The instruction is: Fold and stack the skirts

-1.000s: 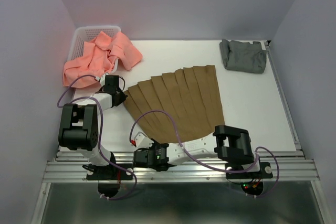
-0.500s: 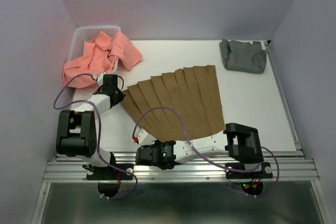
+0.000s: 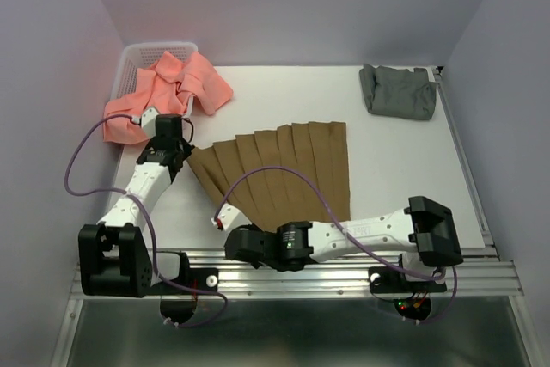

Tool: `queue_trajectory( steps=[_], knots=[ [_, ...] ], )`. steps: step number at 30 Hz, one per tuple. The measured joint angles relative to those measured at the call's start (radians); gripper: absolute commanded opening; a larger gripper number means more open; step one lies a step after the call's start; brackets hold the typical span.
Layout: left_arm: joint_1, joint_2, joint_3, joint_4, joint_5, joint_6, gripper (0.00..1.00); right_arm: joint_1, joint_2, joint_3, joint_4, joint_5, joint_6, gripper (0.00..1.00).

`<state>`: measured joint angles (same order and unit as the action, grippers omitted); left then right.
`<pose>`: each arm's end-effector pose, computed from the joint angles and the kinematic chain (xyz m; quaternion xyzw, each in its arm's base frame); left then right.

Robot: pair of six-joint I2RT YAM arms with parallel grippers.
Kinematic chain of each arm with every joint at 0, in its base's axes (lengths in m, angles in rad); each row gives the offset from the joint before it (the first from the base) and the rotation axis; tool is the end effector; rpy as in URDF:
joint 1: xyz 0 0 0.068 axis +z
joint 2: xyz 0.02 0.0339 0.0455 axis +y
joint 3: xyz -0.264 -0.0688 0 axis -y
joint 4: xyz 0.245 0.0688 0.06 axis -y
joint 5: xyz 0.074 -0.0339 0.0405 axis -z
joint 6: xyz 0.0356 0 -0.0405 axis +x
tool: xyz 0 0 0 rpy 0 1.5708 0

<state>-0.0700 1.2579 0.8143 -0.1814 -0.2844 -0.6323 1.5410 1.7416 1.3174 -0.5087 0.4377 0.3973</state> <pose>0.2735 -0.0092 0.2504 -0.3065 0.8288 -0.0366 0.4668 0.0263 0.3755 0.2421 -0.4444 0.8163 0.1357 0.3432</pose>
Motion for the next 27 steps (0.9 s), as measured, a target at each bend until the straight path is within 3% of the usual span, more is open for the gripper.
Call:
queue_trajectory(
  steps=[7, 16, 27],
  knots=[
    [0.0, -0.085, 0.056, -0.034, 0.002, -0.003, 0.0, -0.002, -0.097, -0.025, 0.053, -0.024, -0.004, 0.01],
    [-0.016, -0.015, 0.177, -0.042, 0.108, 0.0, 0.0, -0.056, -0.164, -0.094, 0.074, -0.032, 0.029, 0.01],
    [-0.232, 0.115, 0.401, -0.024, 0.112, -0.002, 0.0, -0.138, -0.371, -0.222, 0.056, -0.031, 0.095, 0.01]
  ],
)
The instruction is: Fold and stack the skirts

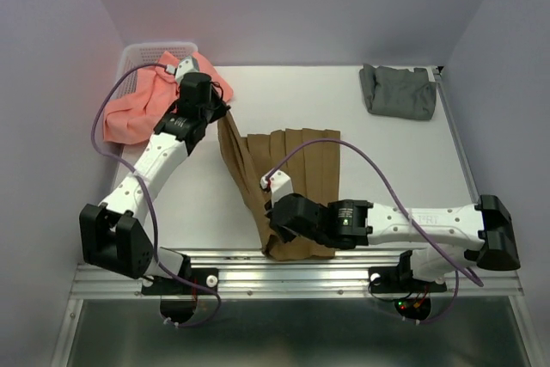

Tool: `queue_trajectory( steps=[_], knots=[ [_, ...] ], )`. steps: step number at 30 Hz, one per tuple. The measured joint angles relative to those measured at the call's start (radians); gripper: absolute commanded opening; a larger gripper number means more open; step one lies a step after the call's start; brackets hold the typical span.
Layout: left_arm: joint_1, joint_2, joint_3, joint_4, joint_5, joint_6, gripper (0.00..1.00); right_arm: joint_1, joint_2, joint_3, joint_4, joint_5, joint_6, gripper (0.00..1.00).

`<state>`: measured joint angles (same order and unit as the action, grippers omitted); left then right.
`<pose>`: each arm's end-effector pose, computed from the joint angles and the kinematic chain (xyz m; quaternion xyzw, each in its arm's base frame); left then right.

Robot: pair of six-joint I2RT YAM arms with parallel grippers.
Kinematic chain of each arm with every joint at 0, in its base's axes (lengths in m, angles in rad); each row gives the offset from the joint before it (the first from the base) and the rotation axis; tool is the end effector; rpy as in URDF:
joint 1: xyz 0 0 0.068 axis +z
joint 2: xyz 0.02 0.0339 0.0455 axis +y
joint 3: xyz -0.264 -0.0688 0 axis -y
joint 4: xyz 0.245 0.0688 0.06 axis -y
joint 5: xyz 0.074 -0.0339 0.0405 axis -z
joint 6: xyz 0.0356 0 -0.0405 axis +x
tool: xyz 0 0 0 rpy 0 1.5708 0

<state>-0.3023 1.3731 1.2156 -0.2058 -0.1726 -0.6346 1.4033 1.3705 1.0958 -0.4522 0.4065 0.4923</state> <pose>0.3087 -0.0899 0.3544 -0.1839 0.8008 -0.1921 0.5367 0.0638 0.2928 0.2926 -0.3188 0.8388 0.2183 0.3836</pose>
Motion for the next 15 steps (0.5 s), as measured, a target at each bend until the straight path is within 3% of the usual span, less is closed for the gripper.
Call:
queue_trajectory(
  steps=[15],
  knots=[
    [-0.227, 0.281, 0.349, -0.024, -0.023, -0.002, 0.0, -0.023, -0.178, -0.09, -0.122, 0.051, 0.14, 0.01]
  ],
)
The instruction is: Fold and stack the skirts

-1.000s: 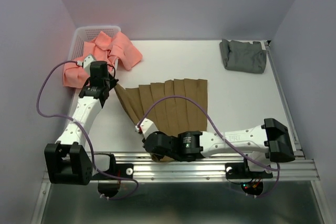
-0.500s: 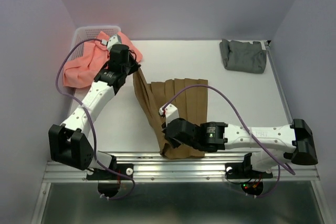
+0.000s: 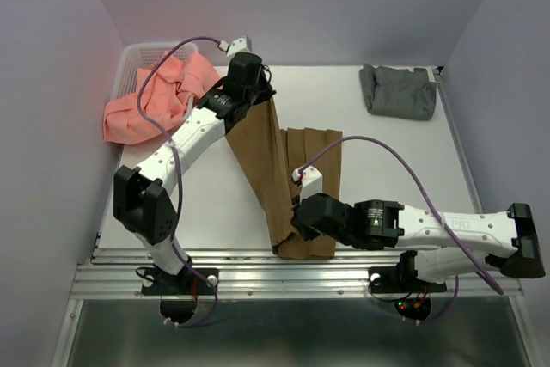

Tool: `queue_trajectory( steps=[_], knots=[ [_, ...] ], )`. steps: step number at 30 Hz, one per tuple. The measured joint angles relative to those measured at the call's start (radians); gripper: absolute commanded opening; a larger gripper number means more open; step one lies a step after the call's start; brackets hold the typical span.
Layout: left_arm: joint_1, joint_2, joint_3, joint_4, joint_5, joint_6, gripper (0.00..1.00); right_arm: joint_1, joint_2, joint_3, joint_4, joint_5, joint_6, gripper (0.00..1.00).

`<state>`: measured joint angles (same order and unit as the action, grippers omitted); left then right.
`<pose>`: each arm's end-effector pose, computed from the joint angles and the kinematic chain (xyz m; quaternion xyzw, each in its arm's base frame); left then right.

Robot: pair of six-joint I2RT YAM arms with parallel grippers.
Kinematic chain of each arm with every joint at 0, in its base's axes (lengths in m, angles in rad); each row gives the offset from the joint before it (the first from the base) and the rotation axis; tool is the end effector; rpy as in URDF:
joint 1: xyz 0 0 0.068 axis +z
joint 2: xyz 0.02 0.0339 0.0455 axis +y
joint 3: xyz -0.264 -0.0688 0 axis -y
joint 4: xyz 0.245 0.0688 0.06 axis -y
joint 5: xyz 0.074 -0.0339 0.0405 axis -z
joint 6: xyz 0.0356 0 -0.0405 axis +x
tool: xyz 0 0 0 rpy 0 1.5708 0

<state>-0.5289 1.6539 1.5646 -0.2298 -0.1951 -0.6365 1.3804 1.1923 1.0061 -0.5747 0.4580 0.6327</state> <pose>0.3443 -0.1932 0.3803 -0.1003 0.8024 -0.2549 0.5302 0.0630 0.2435 0.2994 -0.2436 0.8660 0.2126 0.3815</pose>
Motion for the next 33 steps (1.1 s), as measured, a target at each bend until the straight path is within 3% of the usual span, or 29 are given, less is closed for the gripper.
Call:
queue_trajectory(
  steps=[21, 33],
  knots=[
    [-0.182, 0.377, 0.372, -0.053, 0.032, 0.032, 0.0, -0.002, -0.19, -0.167, -0.13, 0.051, 0.233, 0.01],
    [-0.207, 0.475, 0.415, -0.042, 0.069, 0.039, 0.0, -0.047, -0.237, -0.21, -0.194, 0.066, 0.327, 0.01]
  ],
)
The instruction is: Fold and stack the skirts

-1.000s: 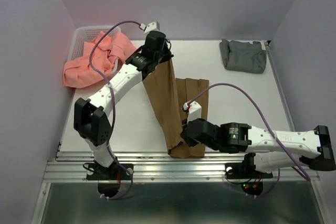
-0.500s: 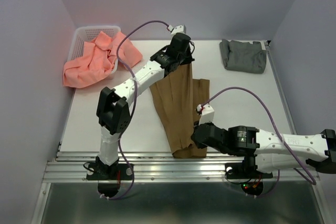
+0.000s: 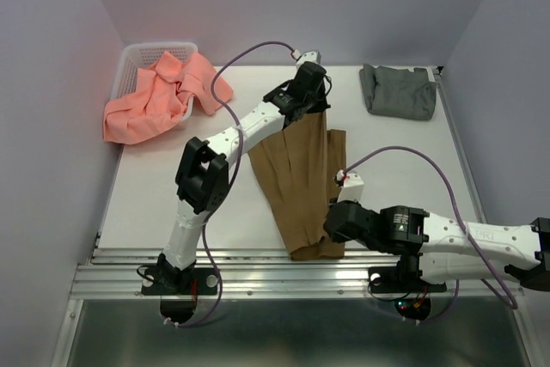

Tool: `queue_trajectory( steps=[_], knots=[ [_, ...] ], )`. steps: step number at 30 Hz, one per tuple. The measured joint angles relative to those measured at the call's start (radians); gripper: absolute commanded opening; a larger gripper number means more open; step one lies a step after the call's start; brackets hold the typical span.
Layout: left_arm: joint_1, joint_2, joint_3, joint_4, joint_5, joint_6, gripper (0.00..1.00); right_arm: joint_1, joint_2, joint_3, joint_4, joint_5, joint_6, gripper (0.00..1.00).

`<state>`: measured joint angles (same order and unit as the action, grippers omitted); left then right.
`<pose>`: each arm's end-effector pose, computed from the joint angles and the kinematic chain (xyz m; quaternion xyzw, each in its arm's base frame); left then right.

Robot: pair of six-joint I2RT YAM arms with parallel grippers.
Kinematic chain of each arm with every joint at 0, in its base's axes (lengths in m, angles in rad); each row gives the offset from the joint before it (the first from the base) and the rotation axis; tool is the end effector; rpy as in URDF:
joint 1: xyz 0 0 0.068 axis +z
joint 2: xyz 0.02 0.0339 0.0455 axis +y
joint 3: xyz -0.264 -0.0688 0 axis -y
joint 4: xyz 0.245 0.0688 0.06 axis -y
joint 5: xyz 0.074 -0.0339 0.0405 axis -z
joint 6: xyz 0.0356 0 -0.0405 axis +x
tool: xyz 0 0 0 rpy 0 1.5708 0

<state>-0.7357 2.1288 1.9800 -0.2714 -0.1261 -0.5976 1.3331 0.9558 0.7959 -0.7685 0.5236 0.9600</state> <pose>0.3817 -0.3395 0.3159 0.0236 0.8377 -0.2942 0.4594 0.0601 0.1726 0.2654 -0.0897 0.9158 0.1768 0.3493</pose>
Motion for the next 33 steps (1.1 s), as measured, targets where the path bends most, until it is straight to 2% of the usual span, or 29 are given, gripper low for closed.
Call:
queue_trajectory(
  steps=[12, 21, 33],
  knots=[
    [-0.027, 0.11, 0.005, 0.121, 0.051, 0.028, 0.0, -0.188, 0.027, -0.122, -0.017, -0.043, 0.024, 0.01],
    [-0.029, 0.165, 0.005, 0.159, 0.103, 0.046, 0.0, -0.205, 0.031, -0.176, 0.012, -0.127, 0.035, 0.01],
    [-0.036, 0.167, 0.005, 0.171, 0.164, 0.083, 0.0, -0.207, -0.053, -0.167, 0.025, -0.231, 0.066, 0.01]
  ],
)
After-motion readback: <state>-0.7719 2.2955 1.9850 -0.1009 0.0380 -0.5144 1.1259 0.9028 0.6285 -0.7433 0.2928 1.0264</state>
